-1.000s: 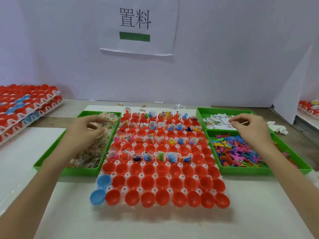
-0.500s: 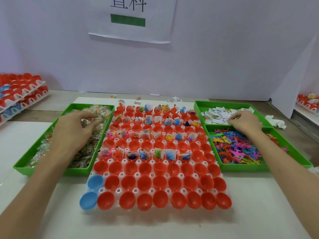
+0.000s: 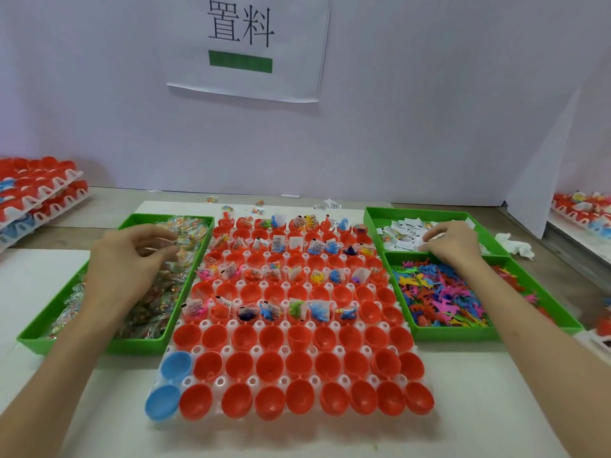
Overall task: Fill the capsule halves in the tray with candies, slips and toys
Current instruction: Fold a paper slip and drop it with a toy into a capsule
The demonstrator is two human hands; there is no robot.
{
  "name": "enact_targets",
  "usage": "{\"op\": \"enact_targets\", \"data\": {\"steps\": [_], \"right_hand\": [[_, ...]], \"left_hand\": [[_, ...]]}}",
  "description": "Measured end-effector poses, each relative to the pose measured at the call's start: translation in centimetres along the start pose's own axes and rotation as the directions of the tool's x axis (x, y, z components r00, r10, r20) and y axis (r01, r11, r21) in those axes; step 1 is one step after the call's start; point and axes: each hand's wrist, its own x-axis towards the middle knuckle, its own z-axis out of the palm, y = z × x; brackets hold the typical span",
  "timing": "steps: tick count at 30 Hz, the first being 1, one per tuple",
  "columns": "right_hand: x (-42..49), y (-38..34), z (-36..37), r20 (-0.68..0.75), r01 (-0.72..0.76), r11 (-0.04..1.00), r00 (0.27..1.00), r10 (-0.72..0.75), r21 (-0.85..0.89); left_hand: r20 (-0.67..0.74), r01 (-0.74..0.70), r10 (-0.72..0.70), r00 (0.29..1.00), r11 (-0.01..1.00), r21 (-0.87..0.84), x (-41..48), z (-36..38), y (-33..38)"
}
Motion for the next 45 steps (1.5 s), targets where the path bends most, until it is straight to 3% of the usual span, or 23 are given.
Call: {"op": "enact_targets", "data": {"steps": [7,15,19,24,29,33,35,38,41,45], "right_hand": [[-0.8,1.0,-0.3,-0.189,0.026,0.966,0.982,0.024,0.257],[-2.7,2.1,-1.3,-0.285,0.060,0.880,0.954,0.087,0.471],[-4.7,2.6,-1.4,-0.313,0.132,0.869,0.949,0.028,0.476],[-6.2,1.7,-2.5,-0.294,0.221,0.748,0.955,-0.036,0.626],[-7.9,-0.6,-2.4,-0.240,0.259,0.709,0.962,-0.129,0.657],[-9.9,-3.2,-2.7,-0.094,0.151,0.471,0.985,-0.143,0.869],[-11.1,-4.4,-2.4,-0.109,0.197,0.484,0.973,-0.203,0.853],[-12.7,-5.8,-1.9,-0.141,0.271,0.547,0.953,-0.268,0.792],[-13.9,-6.7,-1.5,-0.144,0.275,0.483,0.946,-0.290,0.831],[-14.8,-7.2,-1.2,-0.185,0.312,0.459,0.935,-0.301,0.832]], "left_hand": [[-0.021,-0.101,0.101,0.995,0.995,0.023,-0.3,0.0,0.1],[0.007,-0.157,0.157,0.988,0.983,0.096,-0.4,-0.1,0.1],[0.021,-0.132,0.130,0.991,0.985,0.107,-0.3,0.0,-0.2],[0.009,-0.152,0.152,0.988,0.986,0.073,-0.8,0.0,1.5],[0.209,-0.105,0.157,0.965,0.965,-0.242,-2.8,1.2,7.8],[0.471,-0.032,0.234,0.851,0.917,-0.398,-4.5,4.1,14.0],[0.554,-0.055,0.273,0.787,0.924,-0.378,-4.6,5.5,16.5],[0.569,-0.083,0.281,0.773,0.934,-0.349,-4.0,6.8,18.6],[0.517,-0.060,0.255,0.817,0.930,-0.363,-3.7,7.3,18.7],[0.530,-0.044,0.216,0.820,0.947,-0.317,-3.8,7.7,18.0]]}}
